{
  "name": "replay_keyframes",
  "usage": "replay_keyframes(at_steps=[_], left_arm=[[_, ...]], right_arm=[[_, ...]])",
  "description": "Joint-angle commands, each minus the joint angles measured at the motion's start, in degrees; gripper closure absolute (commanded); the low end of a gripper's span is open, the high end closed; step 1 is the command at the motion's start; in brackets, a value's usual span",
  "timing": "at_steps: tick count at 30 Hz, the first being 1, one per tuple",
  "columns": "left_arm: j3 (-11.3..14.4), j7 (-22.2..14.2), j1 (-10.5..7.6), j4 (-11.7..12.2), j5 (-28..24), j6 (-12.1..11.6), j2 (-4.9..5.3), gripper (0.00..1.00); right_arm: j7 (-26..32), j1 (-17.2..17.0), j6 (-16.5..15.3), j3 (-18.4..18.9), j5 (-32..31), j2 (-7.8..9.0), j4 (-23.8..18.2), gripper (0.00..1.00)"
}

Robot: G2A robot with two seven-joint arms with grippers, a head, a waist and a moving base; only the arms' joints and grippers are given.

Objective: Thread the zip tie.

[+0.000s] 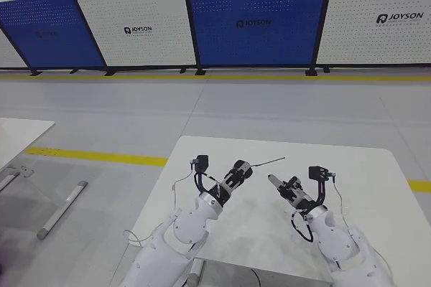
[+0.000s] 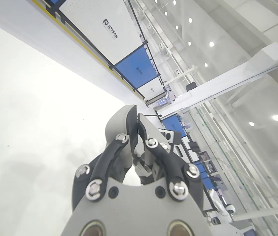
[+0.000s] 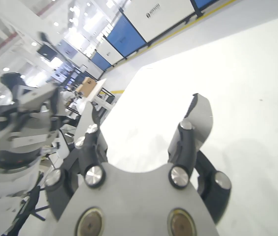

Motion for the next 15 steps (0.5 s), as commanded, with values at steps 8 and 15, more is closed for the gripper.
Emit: replay_keyframes(at_steps=[8,15], left_arm=[[0.02,0.05,-0.01,0.01,0.09,0.03,0.00,1.00],[-0.48,-6.26,0.02,-0.24,-8.75,-0.14,-0.02,1.00]], right_arm=[[-0.58,-0.23,0.11,-0.11,-1.10,0.03,-0.26,0.00],[0.19,0.97,-2.00,-1.56,-6.29,0.09,1.33,0.00]])
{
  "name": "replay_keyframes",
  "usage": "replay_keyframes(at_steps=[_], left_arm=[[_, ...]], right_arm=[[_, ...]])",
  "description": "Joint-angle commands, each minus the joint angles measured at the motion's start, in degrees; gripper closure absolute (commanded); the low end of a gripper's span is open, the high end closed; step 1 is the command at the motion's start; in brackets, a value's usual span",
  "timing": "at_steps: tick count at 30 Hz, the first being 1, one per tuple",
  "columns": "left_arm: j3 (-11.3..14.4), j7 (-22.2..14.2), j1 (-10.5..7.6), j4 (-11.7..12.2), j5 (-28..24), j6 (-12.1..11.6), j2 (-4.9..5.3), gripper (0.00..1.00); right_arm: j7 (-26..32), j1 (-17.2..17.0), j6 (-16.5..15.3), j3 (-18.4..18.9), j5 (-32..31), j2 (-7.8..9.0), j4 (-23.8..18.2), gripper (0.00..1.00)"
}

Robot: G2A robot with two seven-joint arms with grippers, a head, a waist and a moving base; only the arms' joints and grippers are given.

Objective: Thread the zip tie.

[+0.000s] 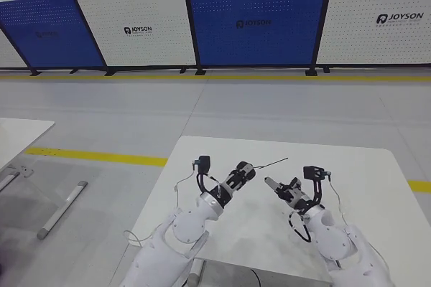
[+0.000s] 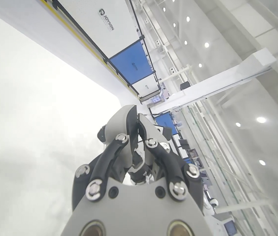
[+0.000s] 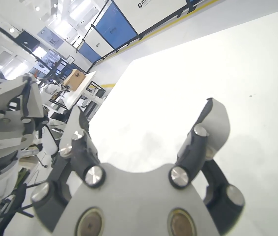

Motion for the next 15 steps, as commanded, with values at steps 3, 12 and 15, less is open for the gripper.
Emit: replay_keyframes(at_steps=[3,12,15], left_arm=[[-0.37,-3.91,-0.09,-0.10,-3.73,1.02,0.10,1.00],[0.97,2.33,-0.09,0.48,0.65,-0.09,-0.18,1.00],[2.17,4.39,-0.42,1.14,1.87,-0.12,-0.41,1.00]], right_arm=[[0.47,0.31,-0.12,-0.23,-0.82,0.01,0.43,0.00],[1.00,-0.68,-2.28,0.59,5.90,-0.16,0.36,0.00],[1.99,-0.71,-2.90,0.92,8.40,-0.19,0.49,0.00]])
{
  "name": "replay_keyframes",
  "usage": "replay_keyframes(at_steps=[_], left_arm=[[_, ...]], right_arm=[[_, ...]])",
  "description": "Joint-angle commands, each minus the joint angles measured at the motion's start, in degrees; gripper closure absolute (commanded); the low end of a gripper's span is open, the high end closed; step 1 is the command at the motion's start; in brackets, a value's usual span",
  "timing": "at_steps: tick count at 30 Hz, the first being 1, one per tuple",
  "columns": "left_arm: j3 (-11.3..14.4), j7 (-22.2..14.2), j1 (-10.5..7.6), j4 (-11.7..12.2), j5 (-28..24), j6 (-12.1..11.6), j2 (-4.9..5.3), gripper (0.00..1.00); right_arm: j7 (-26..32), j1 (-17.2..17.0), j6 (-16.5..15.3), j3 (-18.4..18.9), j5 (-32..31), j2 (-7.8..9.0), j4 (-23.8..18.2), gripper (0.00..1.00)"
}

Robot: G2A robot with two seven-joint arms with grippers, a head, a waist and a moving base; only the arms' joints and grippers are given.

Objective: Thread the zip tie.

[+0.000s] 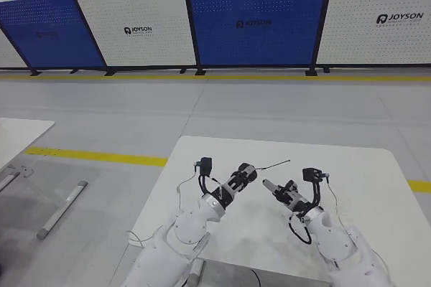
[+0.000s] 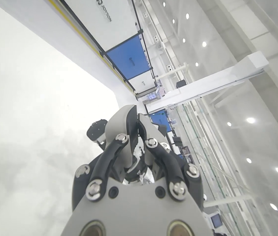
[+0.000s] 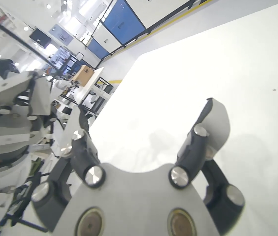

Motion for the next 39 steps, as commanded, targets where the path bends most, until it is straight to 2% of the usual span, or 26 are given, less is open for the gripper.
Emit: replay_keyframes(at_steps=[1,2,3,4,7,8,23,26,29,33,39], left_arm=[[0.50,0.67,-0.20,0.38,0.28,-0.07,-0.10,1.00],[0.64,0.94,-0.29,0.52,0.40,-0.14,-0.13,1.00],[0.71,1.14,-0.32,0.59,0.45,-0.16,-0.16,1.00],[0.76,1.33,-0.31,0.64,0.45,-0.16,-0.18,1.00],[0.83,1.51,-0.22,0.68,0.46,-0.33,-0.20,1.00],[0.86,1.55,-0.16,0.65,0.48,-0.38,-0.20,1.00],[2.06,1.43,-0.33,1.25,2.43,-0.25,-0.29,1.00],[2.68,2.99,-0.55,1.53,5.89,0.23,-0.30,1.00],[3.57,3.63,-0.62,1.61,6.44,0.27,-0.46,1.00],[4.09,3.20,-0.77,1.59,7.78,0.30,-0.46,1.00],[4.53,2.87,0.01,1.00,9.29,-0.08,-0.38,1.00]], right_arm=[[0.27,0.01,-0.04,0.00,0.67,-0.02,0.06,0.10],[0.17,0.01,0.06,-0.06,0.79,-0.05,0.09,0.44],[0.16,0.01,0.06,-0.14,0.94,-0.07,0.12,0.54],[0.16,0.04,0.07,-0.20,0.98,-0.09,0.16,0.55],[-0.09,0.10,-0.03,-0.32,0.96,-0.13,0.08,0.69],[-0.19,0.09,-0.07,-0.34,0.91,-0.13,-0.03,0.71],[-0.45,-0.75,-2.41,-0.31,0.88,-0.01,-2.31,0.76],[-0.22,-1.05,-3.04,-0.20,0.97,0.06,-2.90,0.74],[-0.32,-1.42,-3.66,0.05,0.86,0.16,-3.48,0.73],[-0.44,-1.65,-3.74,0.32,0.68,0.25,-4.05,0.76],[-0.59,-1.74,-3.67,0.34,0.50,0.28,-4.32,0.78]])
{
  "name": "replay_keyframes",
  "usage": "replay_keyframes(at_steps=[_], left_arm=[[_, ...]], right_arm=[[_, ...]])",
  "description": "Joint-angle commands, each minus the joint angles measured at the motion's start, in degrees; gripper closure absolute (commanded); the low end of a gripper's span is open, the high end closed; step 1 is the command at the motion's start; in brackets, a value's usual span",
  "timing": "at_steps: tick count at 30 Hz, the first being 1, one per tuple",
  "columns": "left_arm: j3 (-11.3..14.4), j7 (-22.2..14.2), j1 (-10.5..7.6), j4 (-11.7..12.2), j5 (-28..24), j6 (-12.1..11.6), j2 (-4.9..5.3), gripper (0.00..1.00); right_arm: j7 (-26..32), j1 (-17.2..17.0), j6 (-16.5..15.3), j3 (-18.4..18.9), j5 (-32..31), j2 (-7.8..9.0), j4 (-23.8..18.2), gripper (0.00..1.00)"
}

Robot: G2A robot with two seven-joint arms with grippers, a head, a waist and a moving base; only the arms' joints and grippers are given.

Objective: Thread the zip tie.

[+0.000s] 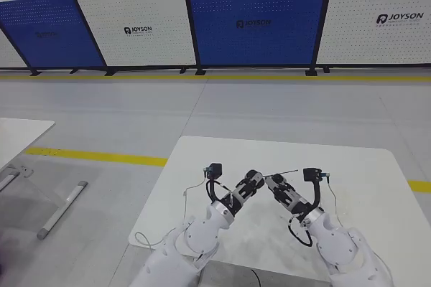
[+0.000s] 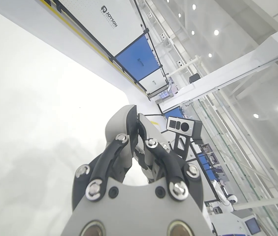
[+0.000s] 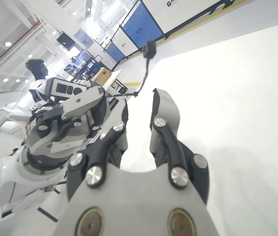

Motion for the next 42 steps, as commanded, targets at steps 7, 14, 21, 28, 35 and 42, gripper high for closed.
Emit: replay_keyframes(at_steps=[7,14,21,28,35,42], left_arm=[[0.17,-0.57,0.41,-0.24,0.67,-0.07,0.06,1.00],[0.09,-0.61,0.41,-0.57,0.94,-0.04,0.07,1.00],[-0.21,-0.55,0.70,-0.99,0.67,-0.61,0.10,1.00],[-0.45,-0.78,1.11,-1.58,0.53,-1.31,0.17,1.00],[-0.95,-0.95,1.90,-2.49,0.40,-2.10,0.31,1.00],[-1.33,-1.13,2.72,-3.56,0.39,-2.86,0.46,1.00]], right_arm=[[-0.18,0.12,0.11,-0.10,-0.03,0.00,-0.10,1.00],[-0.18,0.21,0.24,-0.16,-0.07,0.00,-0.04,1.00],[0.08,0.65,0.88,-0.67,-0.87,-0.05,0.56,1.00],[0.31,1.27,1.44,-1.71,-2.12,-0.19,1.37,1.00],[0.11,1.93,2.00,-2.72,-3.47,-0.37,2.45,1.00],[-0.40,2.55,2.80,-3.37,-4.74,-0.54,3.67,1.00]])
